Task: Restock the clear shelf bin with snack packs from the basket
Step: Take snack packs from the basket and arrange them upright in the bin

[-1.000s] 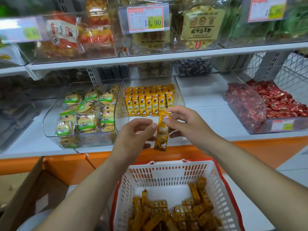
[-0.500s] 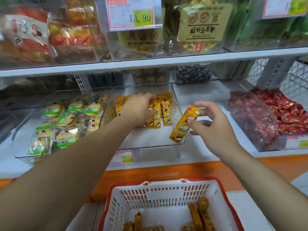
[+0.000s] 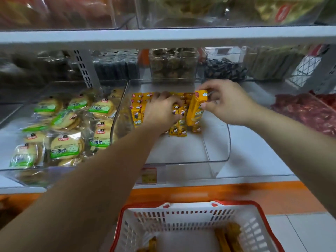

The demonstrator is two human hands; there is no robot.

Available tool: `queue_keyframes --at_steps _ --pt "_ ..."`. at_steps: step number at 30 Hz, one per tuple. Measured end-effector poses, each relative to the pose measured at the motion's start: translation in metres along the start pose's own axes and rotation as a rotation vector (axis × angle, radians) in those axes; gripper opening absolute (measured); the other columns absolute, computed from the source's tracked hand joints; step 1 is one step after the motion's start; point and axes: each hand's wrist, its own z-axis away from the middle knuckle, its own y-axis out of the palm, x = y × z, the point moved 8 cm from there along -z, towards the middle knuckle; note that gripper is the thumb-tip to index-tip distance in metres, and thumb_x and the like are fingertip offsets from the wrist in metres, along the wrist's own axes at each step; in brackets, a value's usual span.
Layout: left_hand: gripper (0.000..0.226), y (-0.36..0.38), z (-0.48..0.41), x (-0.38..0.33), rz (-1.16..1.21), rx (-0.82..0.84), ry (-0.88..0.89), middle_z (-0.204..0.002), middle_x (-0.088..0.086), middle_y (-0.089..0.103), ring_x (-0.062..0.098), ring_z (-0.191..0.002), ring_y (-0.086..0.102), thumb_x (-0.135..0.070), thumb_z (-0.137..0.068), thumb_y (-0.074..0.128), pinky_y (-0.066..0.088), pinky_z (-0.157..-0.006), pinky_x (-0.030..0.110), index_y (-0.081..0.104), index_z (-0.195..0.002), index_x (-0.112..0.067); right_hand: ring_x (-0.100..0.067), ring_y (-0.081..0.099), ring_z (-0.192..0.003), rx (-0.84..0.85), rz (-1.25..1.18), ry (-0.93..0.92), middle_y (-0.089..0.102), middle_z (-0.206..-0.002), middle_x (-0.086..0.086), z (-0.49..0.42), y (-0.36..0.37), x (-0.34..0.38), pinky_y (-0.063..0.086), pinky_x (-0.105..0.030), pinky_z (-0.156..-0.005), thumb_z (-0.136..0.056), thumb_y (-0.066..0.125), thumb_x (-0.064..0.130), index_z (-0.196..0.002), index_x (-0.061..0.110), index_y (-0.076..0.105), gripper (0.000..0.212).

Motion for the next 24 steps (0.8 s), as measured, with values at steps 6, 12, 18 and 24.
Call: queue_keyframes --at_steps 6,12,18,24 --pt "0.034 0.000 0.000 0.010 0.071 -0.003 -0.041 -0.139 0.000 0.059 0.028 -0.134 0.044 -0.039 -0.080 0.081 0.037 -0.107 0.042 0.071 -0.113 -0.036 -0.013 0.059 -0.095 0.165 0.327 -0.001 0.065 -0.119 -0.001 -0.044 0.021 -0.007 0.044 -0.023 -0.084 -0.089 0.072 0.013 -0.127 0.021 0.061 0.041" --pt "0.035 0.002 0.001 0.010 0.082 -0.015 -0.063 -0.140 -0.001 0.058 0.026 -0.134 0.043 -0.042 -0.082 0.080 0.035 -0.108 0.040 0.070 -0.115 -0.038 -0.021 0.059 -0.106 0.179 0.523 0.026 0.063 -0.122 -0.004 -0.054 0.023 -0.021 0.049 -0.033 -0.089 -0.090 0.071 0.025 -0.131 0.023 0.057 0.044" --pt "0.035 0.003 0.002 0.010 0.096 -0.023 -0.076 -0.140 -0.001 0.058 0.027 -0.135 0.043 -0.041 -0.083 0.080 0.036 -0.109 0.042 0.068 -0.116 -0.037 -0.023 0.059 -0.100 0.188 0.655 0.048 0.062 -0.121 -0.005 -0.060 0.025 -0.020 0.054 -0.038 -0.085 -0.088 0.071 0.035 -0.126 0.026 0.057 0.042" --pt "0.038 0.005 0.001 0.009 0.062 -0.046 -0.054 -0.134 -0.001 0.061 0.026 -0.131 0.046 -0.042 -0.083 0.079 0.039 -0.106 0.041 0.067 -0.118 -0.034 -0.022 0.060 -0.089 0.340 0.868 0.067 0.065 -0.110 -0.004 -0.073 0.048 -0.021 0.054 -0.032 -0.074 -0.081 0.077 0.044 -0.114 0.021 0.066 0.042"
